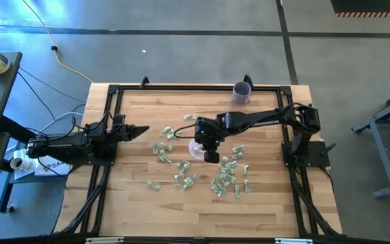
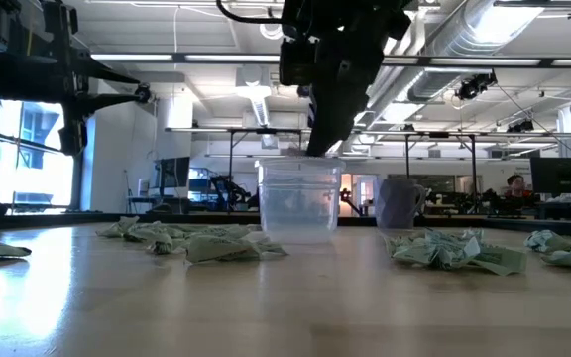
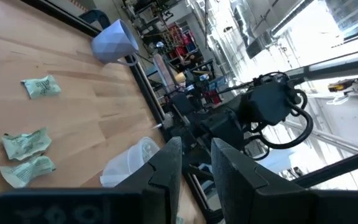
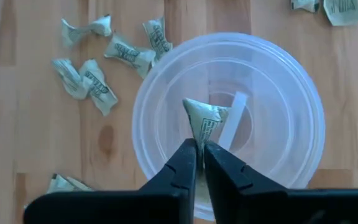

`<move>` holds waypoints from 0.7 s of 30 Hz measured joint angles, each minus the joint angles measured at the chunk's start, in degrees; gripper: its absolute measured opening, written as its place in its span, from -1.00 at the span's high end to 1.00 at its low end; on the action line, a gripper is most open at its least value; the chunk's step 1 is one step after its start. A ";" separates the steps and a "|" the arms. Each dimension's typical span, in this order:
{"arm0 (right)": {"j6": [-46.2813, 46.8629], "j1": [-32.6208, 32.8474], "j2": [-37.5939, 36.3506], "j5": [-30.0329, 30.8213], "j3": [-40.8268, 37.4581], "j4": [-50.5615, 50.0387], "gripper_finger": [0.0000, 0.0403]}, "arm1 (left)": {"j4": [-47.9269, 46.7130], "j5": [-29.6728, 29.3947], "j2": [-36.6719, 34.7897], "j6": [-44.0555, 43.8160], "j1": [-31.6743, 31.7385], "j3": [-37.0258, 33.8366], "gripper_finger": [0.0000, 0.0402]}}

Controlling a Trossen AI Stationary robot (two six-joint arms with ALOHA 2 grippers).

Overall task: Pick and place Stevia / Truvia into bins
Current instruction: Put the green stevia packet into the transparent bin

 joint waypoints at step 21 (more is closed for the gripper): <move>7.55 -8.88 1.76 14.41 9.60 5.92 -0.11 | -0.74 4.46 0.02 0.59 0.00 0.00 0.38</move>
